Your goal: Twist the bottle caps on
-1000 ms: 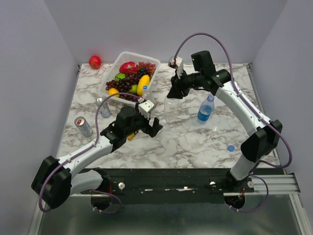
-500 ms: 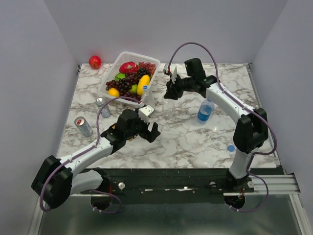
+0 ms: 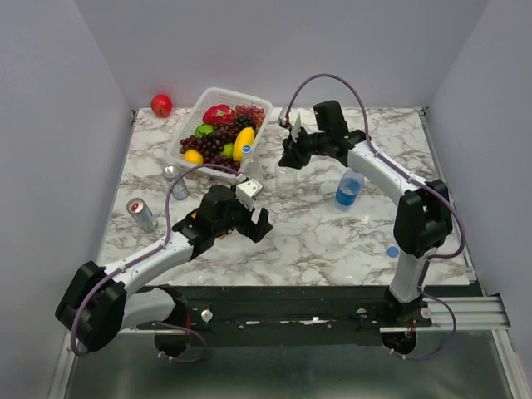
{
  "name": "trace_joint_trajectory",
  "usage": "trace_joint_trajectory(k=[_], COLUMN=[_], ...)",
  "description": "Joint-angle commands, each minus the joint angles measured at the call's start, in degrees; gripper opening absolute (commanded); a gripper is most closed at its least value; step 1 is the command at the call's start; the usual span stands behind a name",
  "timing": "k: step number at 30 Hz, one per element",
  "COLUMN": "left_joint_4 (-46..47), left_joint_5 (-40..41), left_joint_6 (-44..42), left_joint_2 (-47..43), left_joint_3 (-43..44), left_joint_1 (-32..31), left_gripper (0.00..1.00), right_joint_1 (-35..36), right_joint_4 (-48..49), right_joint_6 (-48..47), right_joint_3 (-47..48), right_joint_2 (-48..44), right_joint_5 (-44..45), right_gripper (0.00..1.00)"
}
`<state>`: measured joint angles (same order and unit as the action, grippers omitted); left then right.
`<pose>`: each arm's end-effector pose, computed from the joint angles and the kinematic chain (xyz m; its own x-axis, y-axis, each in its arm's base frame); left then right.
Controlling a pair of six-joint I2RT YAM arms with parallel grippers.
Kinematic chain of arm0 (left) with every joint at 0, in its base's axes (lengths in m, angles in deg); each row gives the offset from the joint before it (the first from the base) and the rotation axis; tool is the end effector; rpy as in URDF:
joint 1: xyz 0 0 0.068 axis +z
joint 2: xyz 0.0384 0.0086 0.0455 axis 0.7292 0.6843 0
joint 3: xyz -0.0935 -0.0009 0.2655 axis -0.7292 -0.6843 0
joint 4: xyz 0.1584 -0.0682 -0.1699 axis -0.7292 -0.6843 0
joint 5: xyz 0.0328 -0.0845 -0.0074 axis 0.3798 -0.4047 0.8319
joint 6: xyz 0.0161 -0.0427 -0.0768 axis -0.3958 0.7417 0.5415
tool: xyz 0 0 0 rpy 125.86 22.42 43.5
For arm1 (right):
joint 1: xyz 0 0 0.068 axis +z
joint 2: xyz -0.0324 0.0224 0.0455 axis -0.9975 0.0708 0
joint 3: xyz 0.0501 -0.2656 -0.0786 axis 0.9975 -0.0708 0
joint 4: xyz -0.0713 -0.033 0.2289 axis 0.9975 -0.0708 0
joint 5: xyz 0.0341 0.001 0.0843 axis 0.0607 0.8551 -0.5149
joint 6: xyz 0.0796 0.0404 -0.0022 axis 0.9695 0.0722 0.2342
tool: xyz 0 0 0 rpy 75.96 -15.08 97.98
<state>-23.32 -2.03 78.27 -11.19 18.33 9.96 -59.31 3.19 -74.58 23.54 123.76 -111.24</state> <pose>0.1972 -0.1731 0.2220 -0.4587 0.1978 -0.8663 0.7099 0.6680 -0.2234 0.3720 0.2402 0.2865 -0.1342 -0.4734 -0.8705 -0.9472 0.3195 -0.0278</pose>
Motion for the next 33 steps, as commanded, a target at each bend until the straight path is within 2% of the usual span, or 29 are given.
trace_joint_trajectory(k=[1, 10, 18, 20, 23, 28, 30, 33], left_joint_4=[1.57, 0.96, 0.17, -0.27, 0.34, -1.66, -4.21, -8.96], left_joint_5=[-1.67, -2.37, -3.25, -3.60, -5.36, -10.00, -11.77, -14.50], left_joint_6=[-0.08, -0.17, -0.52, -0.61, -2.19, -6.58, -13.06, -18.35], left_joint_2=[0.60, 0.86, 0.51, 0.60, 0.25, -0.54, -0.11, 1.39], left_joint_3=[0.69, 0.69, 1.04, 1.48, 1.57, 2.36, 4.29, 6.31], left_joint_1=[0.47, 0.56, 1.00, 1.27, 1.35, 1.35, 1.35, 1.44], left_gripper=[0.99, 0.99, 0.99, 0.99, 0.99, 0.99, 0.99, 0.99], right_joint_1=[0.00, 0.00, 0.00, 0.00, -0.70, -7.63, -12.62, -16.34], right_joint_4=[1.83, 1.39, -1.69, -2.56, -4.85, -9.93, -11.26, -10.66], right_joint_6=[0.09, 2.98, 5.01, 5.53, 5.54, 5.54, 6.15, 3.61], right_joint_3=[-0.87, 0.88, 7.11, 8.44, 9.33, 0.74, -2.52, -10.87], right_joint_2=[1.96, 1.61, -0.15, -1.20, -4.26, -15.07, -20.85, -28.85], right_joint_5=[1.06, 1.42, 2.91, 5.10, 9.39, 15.03, 14.08, 11.27], right_gripper=[0.27, 0.52, 0.61, 0.68, 0.70, 0.70, 0.71, 0.73])
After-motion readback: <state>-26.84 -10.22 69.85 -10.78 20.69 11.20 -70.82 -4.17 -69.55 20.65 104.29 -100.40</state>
